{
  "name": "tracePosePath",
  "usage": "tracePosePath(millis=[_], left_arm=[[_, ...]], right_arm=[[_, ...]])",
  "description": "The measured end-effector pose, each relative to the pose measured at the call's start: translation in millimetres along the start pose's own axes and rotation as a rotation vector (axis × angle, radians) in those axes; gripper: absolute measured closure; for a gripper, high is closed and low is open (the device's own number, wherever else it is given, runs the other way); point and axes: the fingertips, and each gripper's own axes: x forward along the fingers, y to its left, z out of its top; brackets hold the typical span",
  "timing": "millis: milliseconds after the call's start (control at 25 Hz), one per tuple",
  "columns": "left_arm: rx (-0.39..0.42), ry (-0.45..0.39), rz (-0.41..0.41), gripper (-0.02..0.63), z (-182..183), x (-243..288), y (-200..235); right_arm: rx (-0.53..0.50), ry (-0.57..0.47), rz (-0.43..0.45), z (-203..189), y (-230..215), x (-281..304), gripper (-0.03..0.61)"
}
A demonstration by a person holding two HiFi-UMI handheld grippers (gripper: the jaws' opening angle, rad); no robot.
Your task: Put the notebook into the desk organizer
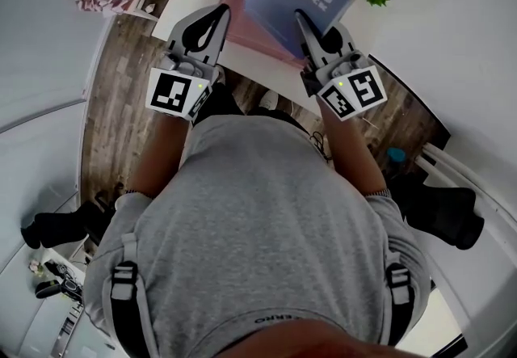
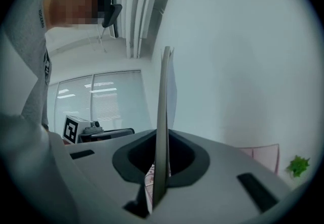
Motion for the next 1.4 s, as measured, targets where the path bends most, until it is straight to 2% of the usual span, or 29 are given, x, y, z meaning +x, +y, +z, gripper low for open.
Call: tracePosePath(millis=[320,560,840,1080,1240,1400], left_arm=[[-0.018,-0.006,-0.132,0.594,-9,19,11],[-0.026,-0.046,-0.242,0.594,-4,39,17],[-0.005,-0.041,-0.313,0.595,-8,50,17],[-0.008,-0.048,-0.347,0.597,-9,63,27],[-0.005,-0.047,-0.37,0.596,-11,68,24],[-0.008,-0.042,-0.369,0.595,-12,72,25]], right_arm=[[0.156,0.109,-0.074,-19,-11,5,0.538],[0.278,0.16,-0.138,-28,-27,14,0.538],[0.433,0.259,-0.136,-52,-33,23,0.538],[0.623,0.262,-0.094,-68,-44,43,0.537],[0.682,0.279,-0.088,-76,-51,47,0.537],[0.681,0.322,-0.106,-76,-57,51,0.537]])
